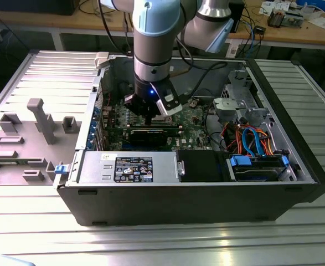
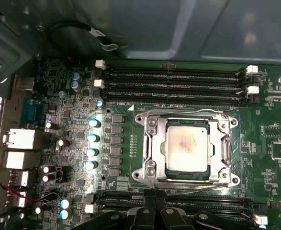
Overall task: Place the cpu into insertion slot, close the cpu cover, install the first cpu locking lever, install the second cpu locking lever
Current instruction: 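Install the second cpu locking lever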
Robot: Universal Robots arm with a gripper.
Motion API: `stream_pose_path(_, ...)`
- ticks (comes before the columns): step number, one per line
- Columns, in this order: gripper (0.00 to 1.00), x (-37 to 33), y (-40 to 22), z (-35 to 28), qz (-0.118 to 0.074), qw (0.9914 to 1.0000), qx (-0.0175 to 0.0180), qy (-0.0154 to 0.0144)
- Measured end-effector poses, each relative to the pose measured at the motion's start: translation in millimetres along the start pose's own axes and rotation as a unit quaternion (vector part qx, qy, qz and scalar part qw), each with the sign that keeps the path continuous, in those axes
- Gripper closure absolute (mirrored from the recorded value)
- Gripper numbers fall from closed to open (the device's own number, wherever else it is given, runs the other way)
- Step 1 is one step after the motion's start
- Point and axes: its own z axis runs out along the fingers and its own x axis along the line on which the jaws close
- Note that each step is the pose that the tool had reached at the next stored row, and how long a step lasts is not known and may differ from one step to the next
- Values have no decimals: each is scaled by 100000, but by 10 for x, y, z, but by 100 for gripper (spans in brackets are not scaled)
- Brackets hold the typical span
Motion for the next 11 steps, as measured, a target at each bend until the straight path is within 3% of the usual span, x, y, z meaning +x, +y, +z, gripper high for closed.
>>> stream_pose_path(11, 89, 2, -1, 10, -5, 100000, -144, -12)
